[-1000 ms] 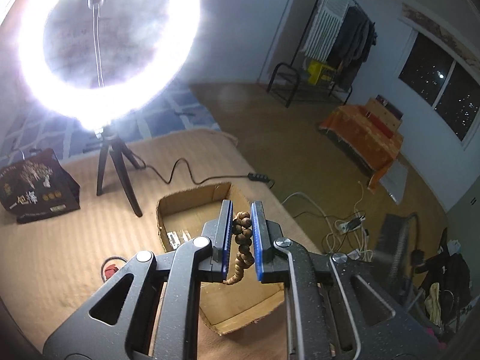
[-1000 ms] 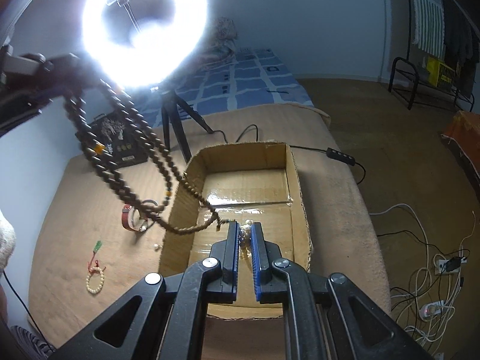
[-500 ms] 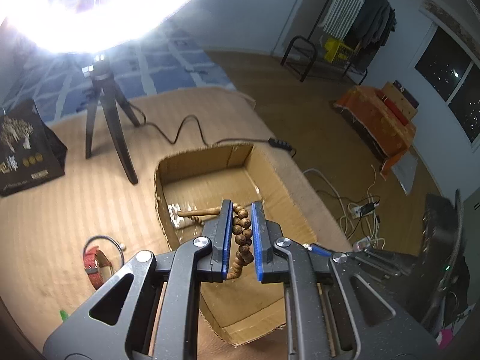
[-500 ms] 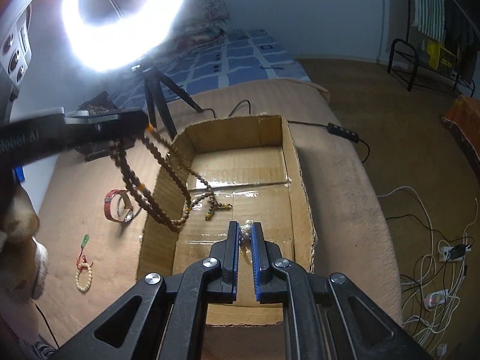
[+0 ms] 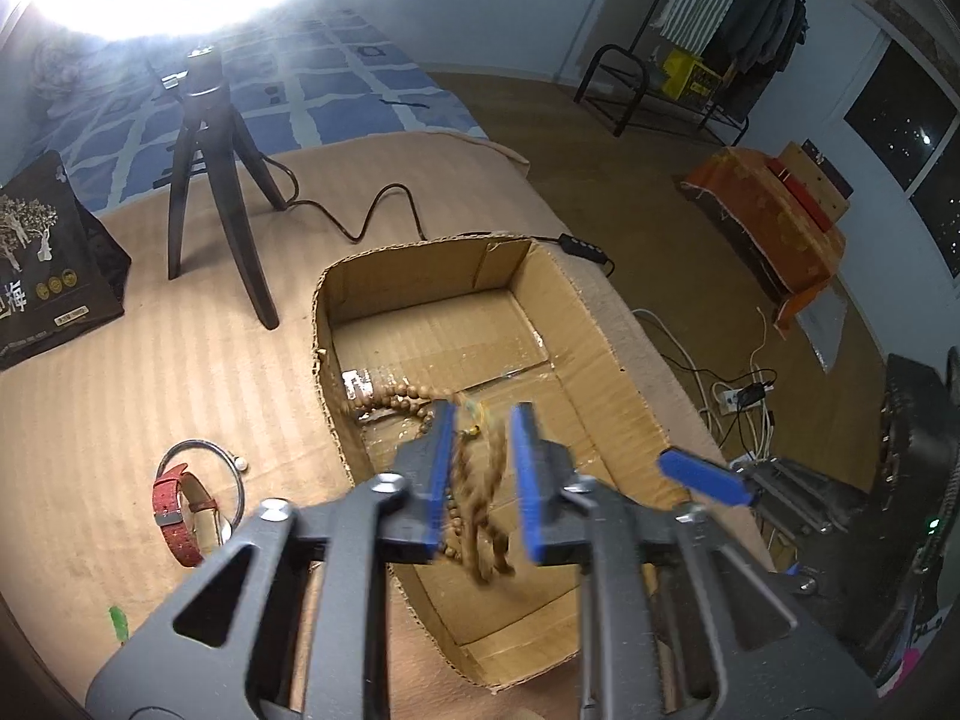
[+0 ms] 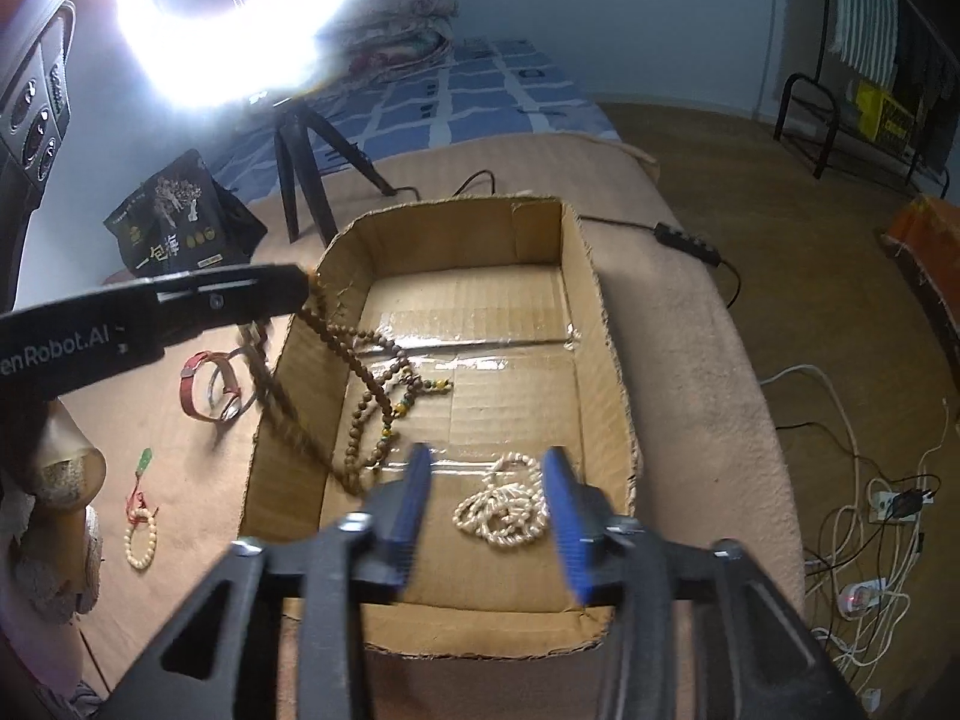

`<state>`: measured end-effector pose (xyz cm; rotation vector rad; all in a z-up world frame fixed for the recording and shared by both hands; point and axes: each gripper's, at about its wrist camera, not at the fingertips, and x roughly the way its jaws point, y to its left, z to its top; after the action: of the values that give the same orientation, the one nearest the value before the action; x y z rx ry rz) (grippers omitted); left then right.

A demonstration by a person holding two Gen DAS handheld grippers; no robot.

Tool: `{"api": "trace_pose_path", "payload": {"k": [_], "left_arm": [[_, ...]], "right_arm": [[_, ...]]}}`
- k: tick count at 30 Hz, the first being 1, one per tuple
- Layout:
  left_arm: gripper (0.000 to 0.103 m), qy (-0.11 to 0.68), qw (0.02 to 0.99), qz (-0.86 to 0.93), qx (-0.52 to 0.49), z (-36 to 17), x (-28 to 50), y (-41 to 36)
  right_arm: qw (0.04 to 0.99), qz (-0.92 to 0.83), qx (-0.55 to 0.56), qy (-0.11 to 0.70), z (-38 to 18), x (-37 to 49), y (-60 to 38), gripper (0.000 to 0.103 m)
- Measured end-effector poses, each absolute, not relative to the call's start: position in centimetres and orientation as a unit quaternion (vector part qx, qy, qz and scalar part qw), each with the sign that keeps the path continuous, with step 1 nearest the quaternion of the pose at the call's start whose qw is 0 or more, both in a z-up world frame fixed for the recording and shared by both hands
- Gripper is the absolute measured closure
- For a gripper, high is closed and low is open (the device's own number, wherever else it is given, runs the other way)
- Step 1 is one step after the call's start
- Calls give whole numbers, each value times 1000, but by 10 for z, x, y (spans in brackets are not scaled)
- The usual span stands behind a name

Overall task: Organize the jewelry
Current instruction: 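Open the right gripper dropping the pearls while the left gripper releases the mala into the box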

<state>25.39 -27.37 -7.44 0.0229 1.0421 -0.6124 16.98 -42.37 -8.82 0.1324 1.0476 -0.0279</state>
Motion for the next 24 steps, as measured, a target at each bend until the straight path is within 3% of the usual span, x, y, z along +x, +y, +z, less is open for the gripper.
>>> {"api": "trace_pose_path", "payload": {"k": [2, 5, 24], "left_arm": [[64, 487, 825, -286, 14, -75, 253, -273], [64, 486, 827, -284, 19, -74, 252, -271], [64, 447, 856, -260, 7, -46, 245, -196]], "right_arm": [[865, -15, 63, 498, -87, 170, -424, 45], [866, -19, 60, 495, -86, 170, -423, 38], [883, 8, 57, 466, -70, 172, -396, 15]]}}
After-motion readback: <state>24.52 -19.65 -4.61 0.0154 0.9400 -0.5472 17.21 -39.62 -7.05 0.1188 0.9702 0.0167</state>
